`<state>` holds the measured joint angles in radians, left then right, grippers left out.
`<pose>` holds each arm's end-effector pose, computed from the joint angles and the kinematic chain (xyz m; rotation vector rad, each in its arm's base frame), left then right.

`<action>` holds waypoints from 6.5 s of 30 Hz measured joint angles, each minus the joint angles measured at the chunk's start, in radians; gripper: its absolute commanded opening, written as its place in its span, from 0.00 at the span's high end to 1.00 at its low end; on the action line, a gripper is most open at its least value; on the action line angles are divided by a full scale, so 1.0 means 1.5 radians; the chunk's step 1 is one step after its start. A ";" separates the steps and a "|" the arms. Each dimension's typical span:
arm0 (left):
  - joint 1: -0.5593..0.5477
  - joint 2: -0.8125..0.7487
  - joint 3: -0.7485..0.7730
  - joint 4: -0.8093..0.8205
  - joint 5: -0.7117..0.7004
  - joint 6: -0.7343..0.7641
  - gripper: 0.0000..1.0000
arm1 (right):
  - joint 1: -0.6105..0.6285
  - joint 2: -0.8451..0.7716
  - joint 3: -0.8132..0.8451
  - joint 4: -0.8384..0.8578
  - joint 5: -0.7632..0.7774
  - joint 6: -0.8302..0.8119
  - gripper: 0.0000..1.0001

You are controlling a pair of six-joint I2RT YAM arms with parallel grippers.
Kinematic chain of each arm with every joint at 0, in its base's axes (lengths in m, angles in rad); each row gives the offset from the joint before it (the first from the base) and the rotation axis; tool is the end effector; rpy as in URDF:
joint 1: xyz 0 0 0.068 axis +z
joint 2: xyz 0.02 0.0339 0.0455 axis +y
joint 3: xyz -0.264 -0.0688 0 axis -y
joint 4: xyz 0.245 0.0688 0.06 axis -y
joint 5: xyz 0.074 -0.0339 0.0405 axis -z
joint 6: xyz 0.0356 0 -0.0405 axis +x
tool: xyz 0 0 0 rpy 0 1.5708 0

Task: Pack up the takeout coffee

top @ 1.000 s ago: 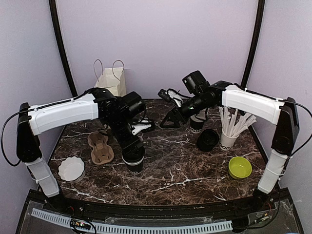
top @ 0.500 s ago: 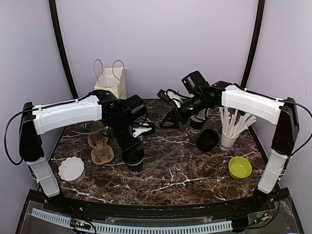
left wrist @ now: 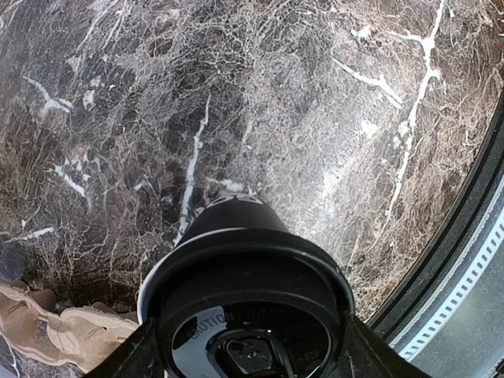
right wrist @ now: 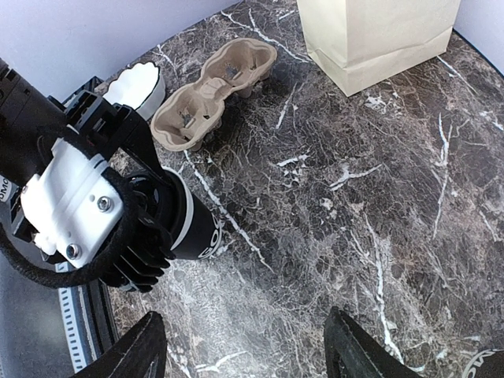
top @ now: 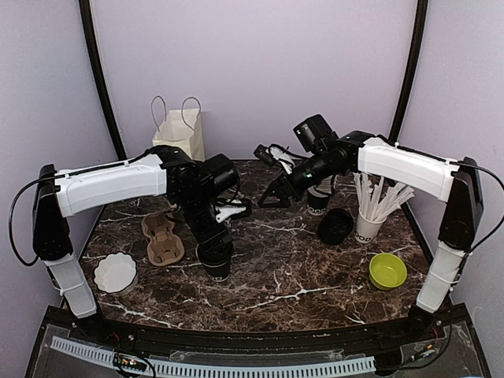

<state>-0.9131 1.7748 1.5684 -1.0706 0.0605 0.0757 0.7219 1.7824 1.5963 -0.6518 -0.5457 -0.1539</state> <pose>0.2167 -0.2841 0.2757 1.3812 2.5350 -0.2535 0.2859 0.2763 0.3076 -1.2691 2.0938 0.9157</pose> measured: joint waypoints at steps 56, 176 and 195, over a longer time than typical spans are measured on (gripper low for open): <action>0.000 -0.009 0.017 0.002 -0.004 -0.013 0.01 | 0.003 0.000 -0.010 -0.002 0.008 -0.007 0.30; 0.200 -0.511 -0.655 0.539 0.174 -0.710 0.62 | 0.080 0.268 0.076 0.081 -0.294 0.276 0.63; 0.218 -0.479 -0.683 0.624 0.203 -0.711 0.67 | 0.077 0.302 0.085 0.089 -0.318 0.282 0.62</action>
<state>-0.5858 1.0565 0.5442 -0.1349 0.3645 -0.9905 0.8379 2.2353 1.7241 -0.5190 -1.0229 0.2691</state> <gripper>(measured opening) 0.345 0.360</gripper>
